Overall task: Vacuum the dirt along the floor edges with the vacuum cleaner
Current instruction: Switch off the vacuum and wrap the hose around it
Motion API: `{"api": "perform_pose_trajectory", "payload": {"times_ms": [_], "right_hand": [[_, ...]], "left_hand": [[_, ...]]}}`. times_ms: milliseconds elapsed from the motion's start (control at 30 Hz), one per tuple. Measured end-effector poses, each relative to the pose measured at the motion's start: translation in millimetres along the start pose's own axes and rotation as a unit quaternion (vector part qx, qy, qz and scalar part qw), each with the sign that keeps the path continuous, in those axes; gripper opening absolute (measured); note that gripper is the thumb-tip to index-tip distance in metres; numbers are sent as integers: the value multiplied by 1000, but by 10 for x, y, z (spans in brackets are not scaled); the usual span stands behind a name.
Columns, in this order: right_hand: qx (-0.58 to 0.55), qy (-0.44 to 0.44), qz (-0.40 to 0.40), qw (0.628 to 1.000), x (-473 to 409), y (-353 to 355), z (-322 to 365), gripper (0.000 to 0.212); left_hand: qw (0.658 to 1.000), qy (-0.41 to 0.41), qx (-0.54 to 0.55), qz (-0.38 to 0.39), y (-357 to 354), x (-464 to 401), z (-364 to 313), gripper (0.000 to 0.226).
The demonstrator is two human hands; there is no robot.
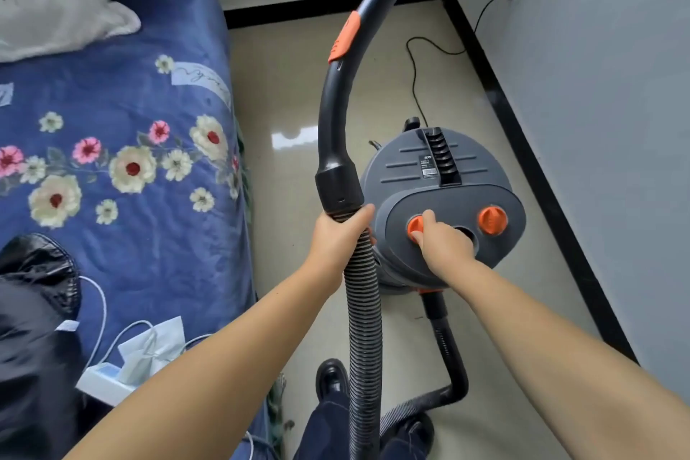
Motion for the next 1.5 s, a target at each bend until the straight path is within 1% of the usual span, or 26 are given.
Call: {"api": "perform_pose_trajectory", "payload": {"times_ms": [100, 167, 233, 267, 300, 333, 367, 400, 433, 467, 500, 567, 600, 700, 800, 867, 933, 967, 1033, 1100, 1133, 1200, 1267, 1367, 1500], "right_hand": [[44, 17, 17, 999, 3, 88, 49, 30], [73, -1, 45, 996, 42, 177, 106, 29], [102, -35, 94, 990, 140, 299, 161, 34], [77, -44, 136, 987, 220, 366, 198, 35], [17, -39, 196, 980, 311, 412, 249, 35], [-80, -29, 268, 960, 439, 450, 323, 31], [-194, -18, 338, 921, 608, 499, 431, 28], [-286, -2, 391, 875, 787, 570, 544, 26], [-336, 20, 423, 842, 943, 644, 638, 26], [-348, 43, 431, 831, 1058, 702, 708, 25], [-345, 62, 415, 840, 1125, 755, 769, 21], [-364, 85, 337, 864, 1138, 911, 872, 17], [-392, 89, 301, 865, 1122, 1023, 905, 17], [-471, 101, 210, 851, 1058, 1442, 945, 18], [-521, 99, 88, 843, 977, 1912, 891, 14], [-553, 101, 35, 826, 944, 2197, 870, 8], [-581, 105, 2, 807, 932, 2441, 879, 10], [-594, 102, -16, 798, 931, 2550, 882, 12], [-621, 89, -55, 777, 936, 2757, 873, 15], [-654, 70, -105, 746, 950, 2967, 826, 18], [-673, 62, -131, 726, 966, 3075, 790, 19], [-709, 57, -166, 683, 1012, 3265, 729, 21], [-742, 57, -173, 646, 1082, 3363, 687, 22], [-792, 33, -172, 585, 1207, 3323, 591, 23], [-862, -37, -182, 471, 1376, 3119, 388, 23]], "left_hand": [[1000, 6, 3, 0, -29, 11, -2, 19], [1000, 5, 2, 2, -50, 31, -37, 18], [1000, -4, -3, 9, -82, 61, -108, 17], [1000, -10, -8, 13, -96, 84, -158, 17], [1000, -18, -12, 17, -114, 107, -218, 16], [999, -27, -13, 20, -137, 133, -292, 15], [999, -36, -15, 24, -166, 160, -383, 14], [998, -44, -19, 30, -207, 192, -491, 13], [998, -52, -25, 38, -259, 230, -613, 13], [996, -64, -31, 49, -322, 275, -751, 13], [994, -80, -36, 65, -390, 323, -900, 12], [986, -122, -56, 95, -522, 419, -1226, 11], [981, -147, -72, 105, -572, 462, -1397, 11], [962, -219, -103, 127, -686, 582, -1887, 12], [950, -247, -129, 143, -716, 659, -2114, 35], [945, -264, -132, 140, -607, 704, -2024, 34], [946, -259, -136, 139, -442, 713, -1711, 29], [945, -249, -157, 140, -363, 706, -1503, 30], [940, -226, -218, 134, -207, 671, -1095, 42], [936, -202, -273, 95, -14, 563, -788, 52], [935, -187, -295, 58, 108, 499, -693, 50], [937, -155, -310, -31, 363, 372, -647, 37], [937, -165, -296, -89, 516, 264, -796, 27], [927, -221, -276, -127, 581, 167, -1251, 27], [914, -273, -271, -126, 551, 90, -1766, 27]]}}
Point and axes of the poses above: each hand's wrist, its own x-axis away from the middle knuckle, its own y-axis out of the back of the hand, z = x × y, the point moved 6 cm from there along -x, towards the middle knuckle, and after that the axes turned 6 degrees about -x, right-handed, at the moved point
